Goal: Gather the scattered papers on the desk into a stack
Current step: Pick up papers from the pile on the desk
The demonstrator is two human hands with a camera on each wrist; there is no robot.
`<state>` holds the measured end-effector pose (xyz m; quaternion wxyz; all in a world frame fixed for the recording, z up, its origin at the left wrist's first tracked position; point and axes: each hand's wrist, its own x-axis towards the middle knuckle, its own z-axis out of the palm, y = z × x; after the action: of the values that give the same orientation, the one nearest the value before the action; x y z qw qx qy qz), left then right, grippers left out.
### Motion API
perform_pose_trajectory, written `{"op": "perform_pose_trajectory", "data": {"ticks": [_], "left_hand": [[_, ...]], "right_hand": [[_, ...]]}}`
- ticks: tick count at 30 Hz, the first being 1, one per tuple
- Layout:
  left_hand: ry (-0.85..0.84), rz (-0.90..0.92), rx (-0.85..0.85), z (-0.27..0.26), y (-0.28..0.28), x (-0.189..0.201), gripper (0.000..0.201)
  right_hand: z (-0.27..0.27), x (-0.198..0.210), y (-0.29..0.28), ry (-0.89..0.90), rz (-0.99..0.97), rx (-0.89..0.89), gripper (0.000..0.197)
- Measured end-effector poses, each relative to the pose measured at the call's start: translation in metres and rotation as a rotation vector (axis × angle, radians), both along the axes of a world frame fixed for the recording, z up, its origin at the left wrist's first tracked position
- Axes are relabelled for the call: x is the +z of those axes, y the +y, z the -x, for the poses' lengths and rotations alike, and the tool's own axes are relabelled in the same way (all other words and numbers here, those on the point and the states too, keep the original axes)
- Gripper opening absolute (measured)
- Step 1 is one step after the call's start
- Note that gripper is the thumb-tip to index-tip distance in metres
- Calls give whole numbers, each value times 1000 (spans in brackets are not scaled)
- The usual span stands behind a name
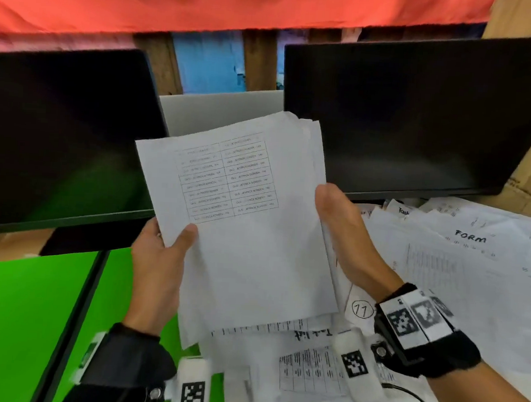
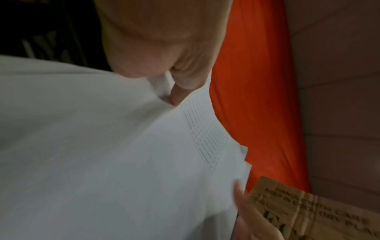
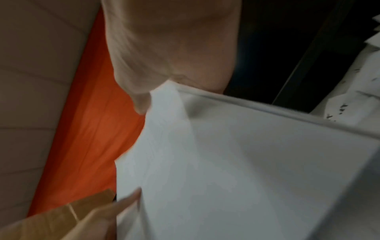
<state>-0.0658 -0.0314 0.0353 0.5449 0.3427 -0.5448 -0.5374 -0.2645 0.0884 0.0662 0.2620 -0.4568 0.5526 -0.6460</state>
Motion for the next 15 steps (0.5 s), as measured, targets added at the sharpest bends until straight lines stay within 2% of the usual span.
{"op": "perform_pose_trajectory", "data": {"ticks": [3,6,11,13,15], "left_hand": [[-23,196,80,-4,7,22,28],[3,312,12,-11,12,28,33],[-74,182,-115,-21,2,-10,44],[-144,142,-146,-21,-2,-25,43],[-166,109,-150,-20,-6,-33,41]], "right_hand": [[-9,-1,-7,179,63,-95,41],[-11,-4,-11,127,163,-116,50],[0,-40,-15,56,24,-88,61],[2,-55,-17,52,-35,-80,56],[0,-63,-19,79,-56,-81,42]]}}
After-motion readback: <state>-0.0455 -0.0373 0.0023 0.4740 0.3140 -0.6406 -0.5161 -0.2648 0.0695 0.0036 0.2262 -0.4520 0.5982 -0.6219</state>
